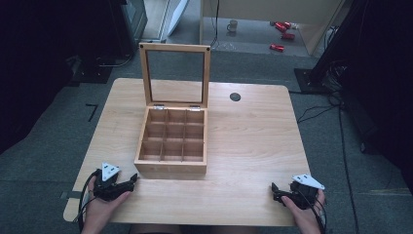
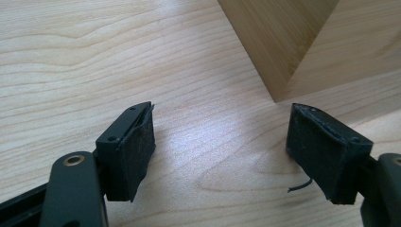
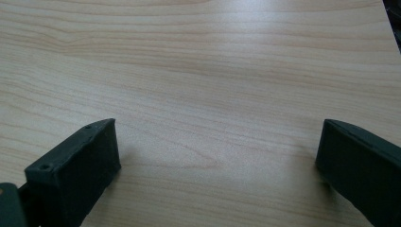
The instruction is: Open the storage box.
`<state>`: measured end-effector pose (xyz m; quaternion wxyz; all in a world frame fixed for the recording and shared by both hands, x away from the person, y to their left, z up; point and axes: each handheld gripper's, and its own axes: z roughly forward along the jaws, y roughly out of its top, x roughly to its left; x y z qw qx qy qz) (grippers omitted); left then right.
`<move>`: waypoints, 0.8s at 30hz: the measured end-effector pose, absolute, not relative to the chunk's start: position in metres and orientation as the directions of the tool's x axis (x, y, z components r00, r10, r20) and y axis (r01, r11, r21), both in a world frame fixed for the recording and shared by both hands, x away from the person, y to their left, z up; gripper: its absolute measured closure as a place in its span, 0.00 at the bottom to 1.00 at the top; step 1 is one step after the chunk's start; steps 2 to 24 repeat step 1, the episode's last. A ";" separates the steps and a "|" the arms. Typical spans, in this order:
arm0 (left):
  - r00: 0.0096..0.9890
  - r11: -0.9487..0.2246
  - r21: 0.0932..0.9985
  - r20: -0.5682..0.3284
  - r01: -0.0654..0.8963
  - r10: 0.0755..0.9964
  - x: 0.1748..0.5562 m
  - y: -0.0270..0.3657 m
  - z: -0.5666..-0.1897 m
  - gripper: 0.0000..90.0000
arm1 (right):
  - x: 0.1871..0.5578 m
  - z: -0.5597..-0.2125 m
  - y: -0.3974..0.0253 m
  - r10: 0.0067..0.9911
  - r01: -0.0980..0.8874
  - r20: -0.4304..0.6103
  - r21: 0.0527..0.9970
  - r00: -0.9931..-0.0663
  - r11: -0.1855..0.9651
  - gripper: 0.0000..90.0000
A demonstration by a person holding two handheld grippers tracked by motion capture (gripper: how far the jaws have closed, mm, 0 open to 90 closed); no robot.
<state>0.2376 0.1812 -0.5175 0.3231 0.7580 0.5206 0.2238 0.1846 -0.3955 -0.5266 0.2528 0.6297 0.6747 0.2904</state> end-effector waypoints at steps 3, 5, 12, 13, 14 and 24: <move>0.358 -0.249 0.723 0.003 0.645 0.934 0.238 0.181 -0.518 0.28 | 0.185 -0.527 -0.395 0.997 0.703 0.025 0.710 -0.079 0.038 0.00; 0.358 -0.249 0.723 0.003 0.645 0.934 0.238 0.181 -0.518 0.28 | 0.185 -0.527 -0.395 0.997 0.703 0.025 0.710 -0.079 0.038 0.00; 0.358 -0.249 0.723 0.003 0.645 0.934 0.238 0.181 -0.518 0.28 | 0.185 -0.527 -0.395 0.997 0.703 0.025 0.710 -0.079 0.038 0.00; 0.358 -0.249 0.723 0.003 0.645 0.934 0.238 0.181 -0.518 0.28 | 0.185 -0.527 -0.395 0.997 0.703 0.025 0.710 -0.079 0.038 0.00; 0.358 -0.249 0.723 0.003 0.645 0.934 0.238 0.181 -0.518 0.28 | 0.185 -0.527 -0.395 0.997 0.703 0.025 0.710 -0.079 0.038 0.00; 0.358 -0.249 0.723 0.003 0.645 0.934 0.238 0.181 -0.518 0.28 | 0.185 -0.527 -0.395 0.997 0.703 0.025 0.710 -0.079 0.038 0.00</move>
